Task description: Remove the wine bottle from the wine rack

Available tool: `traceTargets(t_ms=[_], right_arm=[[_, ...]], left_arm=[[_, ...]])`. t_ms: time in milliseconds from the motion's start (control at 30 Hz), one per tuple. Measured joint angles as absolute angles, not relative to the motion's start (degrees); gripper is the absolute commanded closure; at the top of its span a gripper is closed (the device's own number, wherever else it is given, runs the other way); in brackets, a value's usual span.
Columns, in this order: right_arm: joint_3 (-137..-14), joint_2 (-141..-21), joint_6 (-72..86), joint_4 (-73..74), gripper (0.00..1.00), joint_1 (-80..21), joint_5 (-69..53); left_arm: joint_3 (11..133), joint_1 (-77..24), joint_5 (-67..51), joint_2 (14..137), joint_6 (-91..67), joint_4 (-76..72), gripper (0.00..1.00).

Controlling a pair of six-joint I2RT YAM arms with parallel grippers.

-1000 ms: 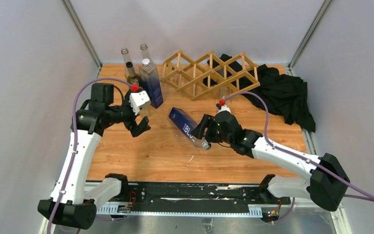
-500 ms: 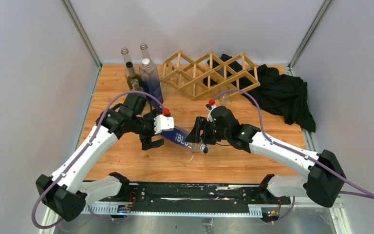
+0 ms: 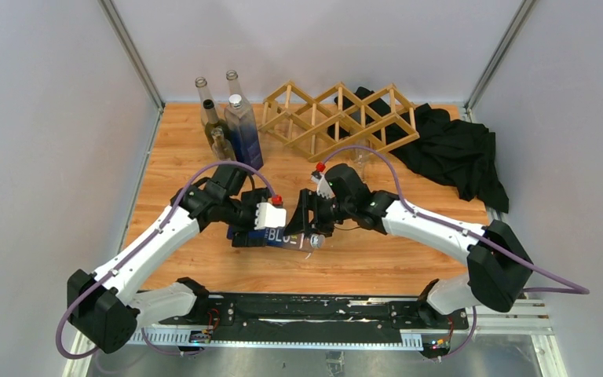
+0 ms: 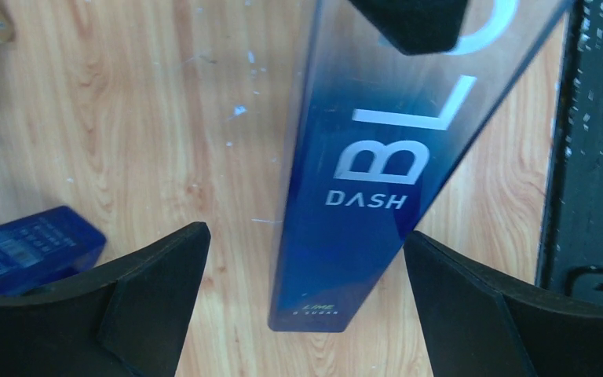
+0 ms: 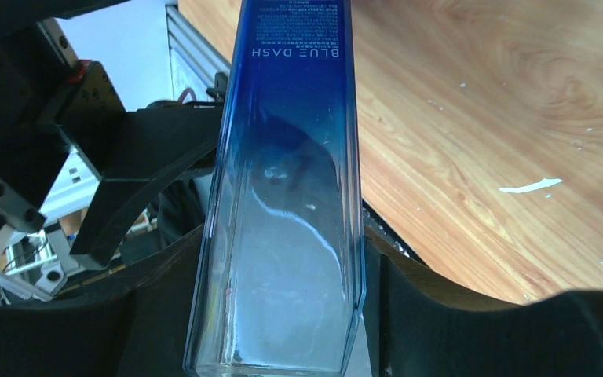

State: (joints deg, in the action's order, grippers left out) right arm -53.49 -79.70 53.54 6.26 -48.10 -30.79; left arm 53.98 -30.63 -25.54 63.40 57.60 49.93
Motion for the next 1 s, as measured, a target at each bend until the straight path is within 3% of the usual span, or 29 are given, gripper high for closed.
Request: traceTargets(t_ms=[600,667,700,733,800,833,900,1000], right_arm=[[-54.57,-82.50,56.75,1.45,1.00,-46.35,-40.93],[-54.72,-82.50,56.77,1.28,1.00,-46.06,-41.32],[-54.72,-82.50,56.84,1.08,1.00,-45.93,-41.54],[-54.72,-82.50,56.95,0.93,1.00,-45.87,-41.85],[-54.78,-82.50,57.14,0.86,1.00,-45.78,-42.44],[-54.81,-82.50,57.08,0.78,0.98,-45.69,-42.39],[-54.96,-82.50,56.80,0.75,0.78,-45.30,-42.37],[-55.22,-82.46,55.94,0.69,0.32,-45.08,-42.57]], left_arm=[[48.73,-30.89,-28.16,60.88,67.02,52.88,0.02],[48.73,-30.89,-28.08,60.90,66.89,52.77,0.15],[48.73,-30.89,-27.99,60.90,66.32,52.45,0.28],[48.73,-30.89,-27.83,60.90,65.65,52.07,0.44],[48.73,-30.89,-27.22,60.88,63.86,50.30,0.85],[48.60,-30.92,-26.55,60.77,62.94,49.54,0.98],[48.25,-31.00,-25.74,60.40,61.49,48.27,1.00],[48.07,-31.38,-24.25,59.48,60.16,47.51,1.00]])
